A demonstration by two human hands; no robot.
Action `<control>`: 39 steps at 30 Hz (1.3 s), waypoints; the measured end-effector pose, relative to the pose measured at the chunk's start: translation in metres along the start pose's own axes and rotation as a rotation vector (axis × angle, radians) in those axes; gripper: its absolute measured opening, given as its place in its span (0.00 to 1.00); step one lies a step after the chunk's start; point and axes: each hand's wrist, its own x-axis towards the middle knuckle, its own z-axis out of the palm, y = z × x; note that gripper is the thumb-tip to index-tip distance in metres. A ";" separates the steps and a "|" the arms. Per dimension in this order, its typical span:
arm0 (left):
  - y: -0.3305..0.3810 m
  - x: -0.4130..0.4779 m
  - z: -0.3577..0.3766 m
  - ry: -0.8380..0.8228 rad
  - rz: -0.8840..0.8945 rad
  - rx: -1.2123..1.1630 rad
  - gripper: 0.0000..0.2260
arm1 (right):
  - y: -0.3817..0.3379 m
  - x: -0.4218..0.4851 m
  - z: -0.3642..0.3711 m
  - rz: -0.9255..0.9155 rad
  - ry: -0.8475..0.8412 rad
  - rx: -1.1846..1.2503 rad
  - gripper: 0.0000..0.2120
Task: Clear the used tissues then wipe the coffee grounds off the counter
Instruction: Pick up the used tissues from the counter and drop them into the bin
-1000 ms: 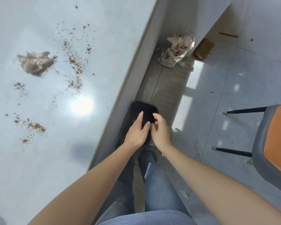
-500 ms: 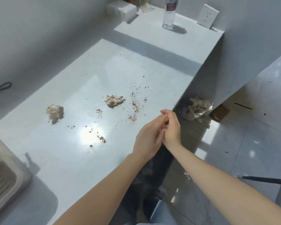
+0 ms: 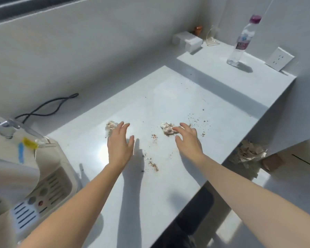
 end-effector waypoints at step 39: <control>0.103 0.001 0.036 -0.005 0.019 -0.604 0.03 | 0.011 -0.007 -0.023 0.280 0.319 0.745 0.06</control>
